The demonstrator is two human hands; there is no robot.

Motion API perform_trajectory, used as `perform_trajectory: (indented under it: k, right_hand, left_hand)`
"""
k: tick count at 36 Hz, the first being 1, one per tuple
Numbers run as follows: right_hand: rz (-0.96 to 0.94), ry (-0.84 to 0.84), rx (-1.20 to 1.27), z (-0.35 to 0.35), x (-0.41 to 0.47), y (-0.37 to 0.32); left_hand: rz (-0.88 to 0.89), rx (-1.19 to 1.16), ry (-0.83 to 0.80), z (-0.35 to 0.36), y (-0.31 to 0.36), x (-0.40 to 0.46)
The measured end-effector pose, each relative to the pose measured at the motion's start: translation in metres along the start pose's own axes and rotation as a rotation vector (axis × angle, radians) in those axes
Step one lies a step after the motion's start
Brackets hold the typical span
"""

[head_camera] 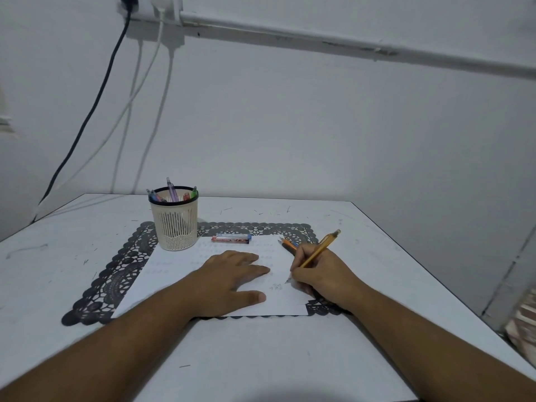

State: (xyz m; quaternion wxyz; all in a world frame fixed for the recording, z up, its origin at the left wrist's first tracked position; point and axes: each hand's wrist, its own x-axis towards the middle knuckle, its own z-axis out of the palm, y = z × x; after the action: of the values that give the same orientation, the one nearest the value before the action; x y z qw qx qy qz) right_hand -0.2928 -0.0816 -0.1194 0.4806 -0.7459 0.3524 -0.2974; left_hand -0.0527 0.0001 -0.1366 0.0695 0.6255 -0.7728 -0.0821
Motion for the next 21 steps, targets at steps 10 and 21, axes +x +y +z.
perform_trajectory:
  k: [10,21]
  right_hand:
    - [-0.005,0.004,0.011,-0.002,-0.002,-0.001]
    - [-0.049,-0.179,0.107,0.012,-0.01,0.0]
  left_hand:
    - [0.003,-0.004,0.011,0.0,0.0,-0.001]
    - [0.007,-0.007,0.022,-0.001,0.0,-0.001]
